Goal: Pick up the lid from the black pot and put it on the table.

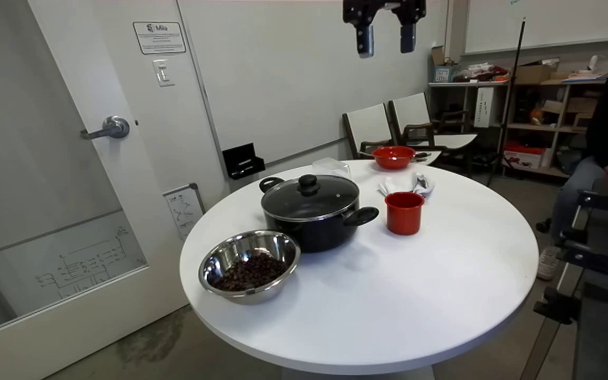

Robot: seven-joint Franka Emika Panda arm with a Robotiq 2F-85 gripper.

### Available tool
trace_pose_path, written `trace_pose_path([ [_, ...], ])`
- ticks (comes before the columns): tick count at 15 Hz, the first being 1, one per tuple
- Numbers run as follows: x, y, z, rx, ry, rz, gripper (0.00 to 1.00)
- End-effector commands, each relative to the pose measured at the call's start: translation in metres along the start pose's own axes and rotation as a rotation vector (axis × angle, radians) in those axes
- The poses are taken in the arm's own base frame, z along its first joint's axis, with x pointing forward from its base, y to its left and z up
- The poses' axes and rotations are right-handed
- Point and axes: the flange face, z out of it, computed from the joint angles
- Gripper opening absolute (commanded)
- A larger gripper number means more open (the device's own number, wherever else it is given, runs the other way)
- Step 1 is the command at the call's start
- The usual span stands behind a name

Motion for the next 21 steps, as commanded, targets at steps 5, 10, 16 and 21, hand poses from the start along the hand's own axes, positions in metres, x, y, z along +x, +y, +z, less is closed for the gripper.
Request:
trace_pose_path([
  [5,0.109,-0.083,0.037,-0.059,0.053,0.001,1.00],
  [10,0.176,-0.065,0.078,0.140,-0.047,0.130,1.00],
  [16,0.195,-0.046,0.125,0.032,-0.033,0.215,1.00],
  [21,0.182,-0.065,0.175,-0.007,-0.031,0.211,1.00],
])
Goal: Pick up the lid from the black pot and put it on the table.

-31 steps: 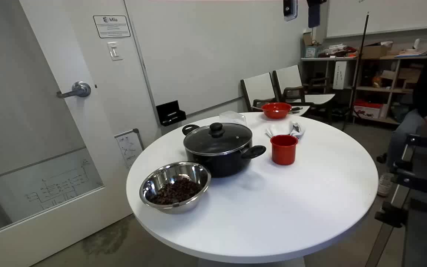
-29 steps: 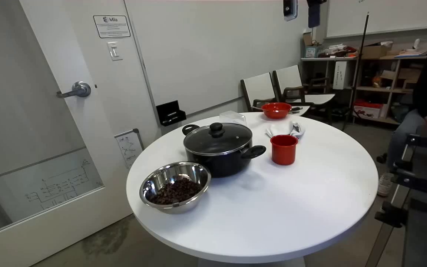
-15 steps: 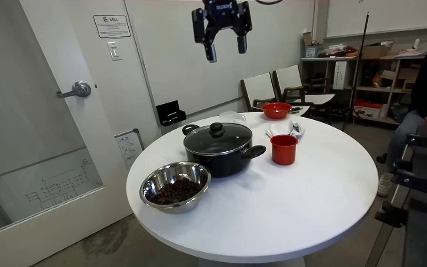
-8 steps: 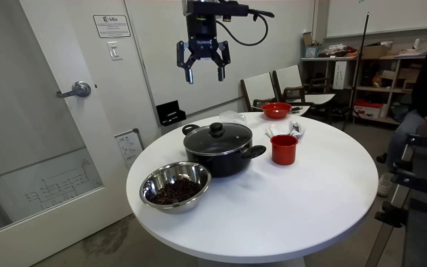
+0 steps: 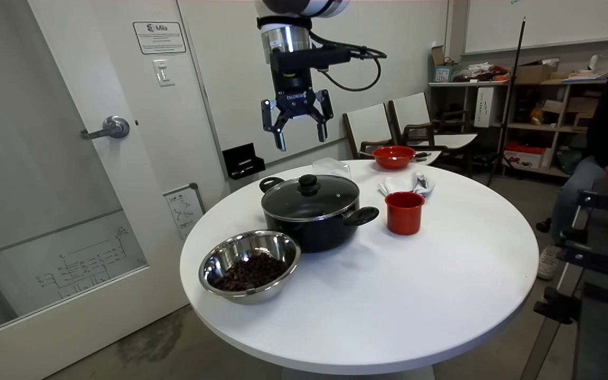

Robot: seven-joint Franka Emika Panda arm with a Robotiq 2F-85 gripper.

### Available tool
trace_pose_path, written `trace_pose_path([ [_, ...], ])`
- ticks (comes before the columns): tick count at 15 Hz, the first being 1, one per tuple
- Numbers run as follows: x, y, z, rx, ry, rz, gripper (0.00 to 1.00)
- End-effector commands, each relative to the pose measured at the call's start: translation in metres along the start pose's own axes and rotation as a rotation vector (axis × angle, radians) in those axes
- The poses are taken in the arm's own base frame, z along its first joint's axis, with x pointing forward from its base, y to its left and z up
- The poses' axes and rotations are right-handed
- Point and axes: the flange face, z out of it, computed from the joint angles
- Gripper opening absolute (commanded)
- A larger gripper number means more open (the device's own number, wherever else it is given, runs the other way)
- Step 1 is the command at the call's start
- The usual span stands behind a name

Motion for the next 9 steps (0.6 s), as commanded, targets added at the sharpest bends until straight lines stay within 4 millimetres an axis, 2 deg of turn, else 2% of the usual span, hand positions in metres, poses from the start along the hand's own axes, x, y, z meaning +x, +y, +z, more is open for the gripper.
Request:
trace_pose_path([
  [1,-0.005,-0.013,0.035,-0.031,0.038,0.008,1.00],
  [4,-0.005,-0.008,0.059,-0.078,0.053,0.017,1.00],
  [6,0.000,0.003,0.066,-0.099,0.061,0.044,1.00],
  [9,0.017,0.025,0.059,-0.020,0.071,0.128,1.00],
])
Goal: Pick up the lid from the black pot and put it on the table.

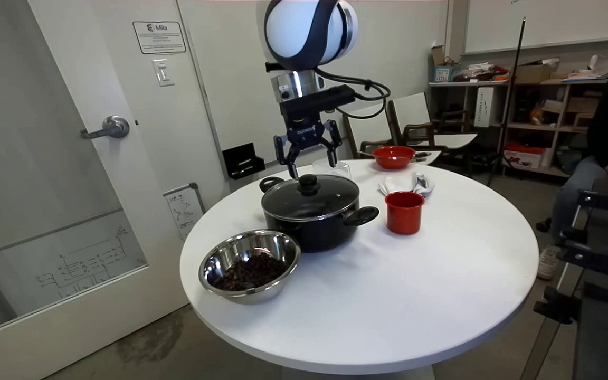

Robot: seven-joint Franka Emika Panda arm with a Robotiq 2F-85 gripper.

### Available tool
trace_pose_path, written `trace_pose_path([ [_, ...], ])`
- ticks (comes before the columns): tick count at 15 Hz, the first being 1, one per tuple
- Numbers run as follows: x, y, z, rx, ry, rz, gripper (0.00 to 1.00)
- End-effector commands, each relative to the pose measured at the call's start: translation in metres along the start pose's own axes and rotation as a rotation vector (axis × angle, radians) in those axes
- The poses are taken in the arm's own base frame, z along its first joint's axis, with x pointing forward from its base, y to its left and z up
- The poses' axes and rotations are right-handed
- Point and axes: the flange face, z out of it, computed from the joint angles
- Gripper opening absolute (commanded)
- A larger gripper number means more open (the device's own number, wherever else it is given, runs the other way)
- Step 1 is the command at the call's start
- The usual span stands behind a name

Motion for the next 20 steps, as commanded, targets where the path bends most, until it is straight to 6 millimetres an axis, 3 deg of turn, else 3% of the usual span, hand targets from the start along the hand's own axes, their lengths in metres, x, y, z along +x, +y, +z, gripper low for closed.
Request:
trace_pose_path([
  [1,0.018,0.021,-0.007,0.097,0.026,0.109,1.00],
  [4,0.034,0.034,-0.001,0.208,0.039,0.216,1.00],
  [7,0.035,0.035,0.010,0.245,0.031,0.251,1.00],
  [10,0.022,0.019,0.018,0.230,0.043,0.208,1.00],
  [15,0.008,-0.018,0.009,0.153,0.070,0.111,1.00],
  [20,0.019,-0.017,0.000,0.066,0.059,0.067,1.00],
])
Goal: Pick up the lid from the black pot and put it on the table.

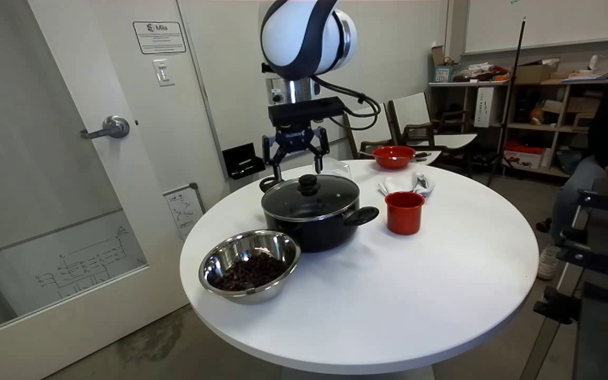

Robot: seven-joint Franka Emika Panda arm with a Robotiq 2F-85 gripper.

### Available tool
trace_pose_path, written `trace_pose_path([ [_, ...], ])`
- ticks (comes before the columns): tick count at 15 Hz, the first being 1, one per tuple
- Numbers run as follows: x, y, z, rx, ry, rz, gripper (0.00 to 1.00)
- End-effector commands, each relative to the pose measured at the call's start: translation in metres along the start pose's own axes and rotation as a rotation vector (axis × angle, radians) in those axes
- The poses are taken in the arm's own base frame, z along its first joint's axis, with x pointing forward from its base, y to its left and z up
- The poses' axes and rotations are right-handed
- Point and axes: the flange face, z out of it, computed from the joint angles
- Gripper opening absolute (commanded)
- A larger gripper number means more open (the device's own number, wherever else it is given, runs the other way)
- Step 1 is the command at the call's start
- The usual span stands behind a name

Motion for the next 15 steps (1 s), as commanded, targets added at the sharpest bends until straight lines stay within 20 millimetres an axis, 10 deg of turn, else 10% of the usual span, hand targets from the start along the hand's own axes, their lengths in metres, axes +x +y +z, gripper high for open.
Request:
trace_pose_path([
  [1,0.018,0.001,-0.003,-0.044,-0.012,0.004,1.00],
  [15,0.049,0.011,0.029,-0.025,-0.077,0.053,1.00],
])
